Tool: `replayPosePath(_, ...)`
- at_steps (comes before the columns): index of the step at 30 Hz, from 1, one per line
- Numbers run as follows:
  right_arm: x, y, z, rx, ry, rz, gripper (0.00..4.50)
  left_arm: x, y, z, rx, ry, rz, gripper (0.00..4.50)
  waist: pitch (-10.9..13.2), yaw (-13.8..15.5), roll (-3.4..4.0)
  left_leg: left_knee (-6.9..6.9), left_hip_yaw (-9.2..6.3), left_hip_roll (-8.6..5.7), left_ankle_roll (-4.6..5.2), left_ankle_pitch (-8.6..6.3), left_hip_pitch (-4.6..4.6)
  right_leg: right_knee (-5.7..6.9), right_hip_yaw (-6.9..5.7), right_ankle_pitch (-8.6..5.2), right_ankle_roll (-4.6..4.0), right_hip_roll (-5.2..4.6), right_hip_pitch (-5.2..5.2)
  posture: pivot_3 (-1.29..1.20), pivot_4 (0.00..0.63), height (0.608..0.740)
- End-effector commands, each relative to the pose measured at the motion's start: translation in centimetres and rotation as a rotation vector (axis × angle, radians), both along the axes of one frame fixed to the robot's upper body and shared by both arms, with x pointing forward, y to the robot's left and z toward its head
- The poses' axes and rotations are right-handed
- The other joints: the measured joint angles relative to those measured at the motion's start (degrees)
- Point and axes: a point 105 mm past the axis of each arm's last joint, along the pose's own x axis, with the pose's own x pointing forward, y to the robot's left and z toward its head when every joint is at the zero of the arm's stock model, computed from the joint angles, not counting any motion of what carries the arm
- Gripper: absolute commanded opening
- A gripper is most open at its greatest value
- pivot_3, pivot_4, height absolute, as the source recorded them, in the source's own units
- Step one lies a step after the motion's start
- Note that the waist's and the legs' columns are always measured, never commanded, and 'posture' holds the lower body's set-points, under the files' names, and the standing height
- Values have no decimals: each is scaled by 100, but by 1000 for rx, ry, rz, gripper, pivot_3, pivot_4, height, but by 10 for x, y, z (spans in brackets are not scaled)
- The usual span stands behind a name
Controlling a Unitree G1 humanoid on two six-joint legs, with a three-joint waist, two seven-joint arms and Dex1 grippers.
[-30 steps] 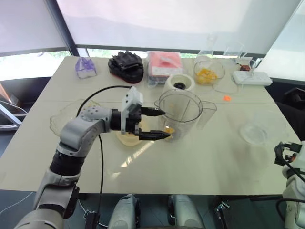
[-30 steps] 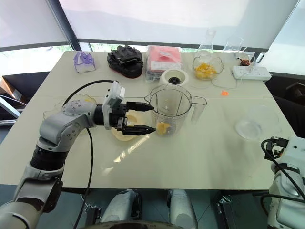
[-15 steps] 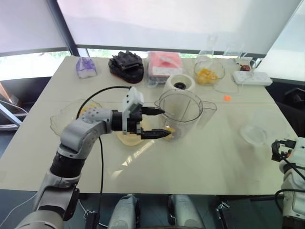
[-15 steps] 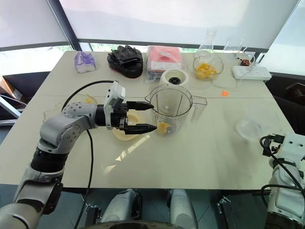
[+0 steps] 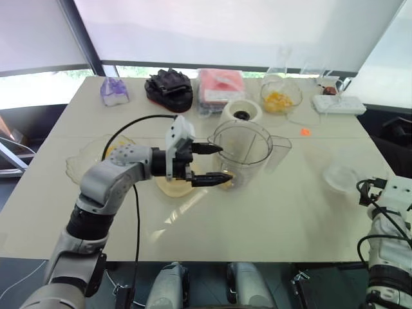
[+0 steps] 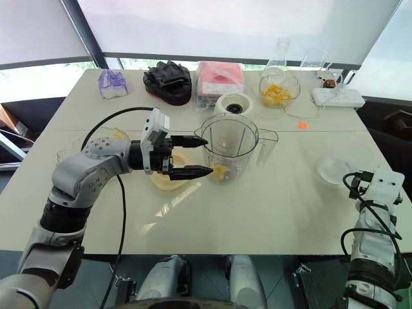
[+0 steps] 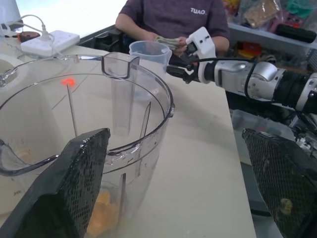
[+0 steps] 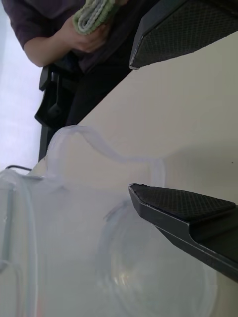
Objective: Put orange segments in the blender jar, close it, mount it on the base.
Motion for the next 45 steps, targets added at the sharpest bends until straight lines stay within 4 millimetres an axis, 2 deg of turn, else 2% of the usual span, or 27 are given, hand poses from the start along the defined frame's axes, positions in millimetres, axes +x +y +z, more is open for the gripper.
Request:
replayPosePath(1,9,-8,10,-22,-45,-41,3858,-4,-1,12,-9,-51,-7,4457,1,4,0,0,0,0,0,0,0,0,0,0,0,0,0,0,150,740)
replayPosePath(12,12,-11,-1,-24,-41,-51,3858,-2,7,10,4,-53,27,4457,2,-1,-1,-15,3,-1,0,0,-1,-19,2,1,2,1,0,0,150,740)
replayPosePath(20,20,15,-6,-20,-47,46,3858,0,4,6,-2,-49,26,4457,2,-11,-1,-21,4,1,0,0,-1,-28,3,2,3,1,1,0,150,740)
replayPosePath(22,20,16,-6,-13,-49,41,3858,1,4,6,-1,-51,24,4457,3,-10,0,-22,3,1,0,0,-1,-28,3,2,3,1,1,0,150,740)
replayPosePath(32,3,0,3,-31,-85,-64,3858,0,3,3,-3,-50,23,4457,2,22,1,-47,4,0,0,0,-2,-56,2,2,3,1,1,0,150,740)
replayPosePath(45,17,-6,6,-23,-77,-51,3858,0,0,3,-8,-49,21,4457,2,31,1,-60,8,-2,0,1,0,-66,2,2,4,0,1,0,150,740)
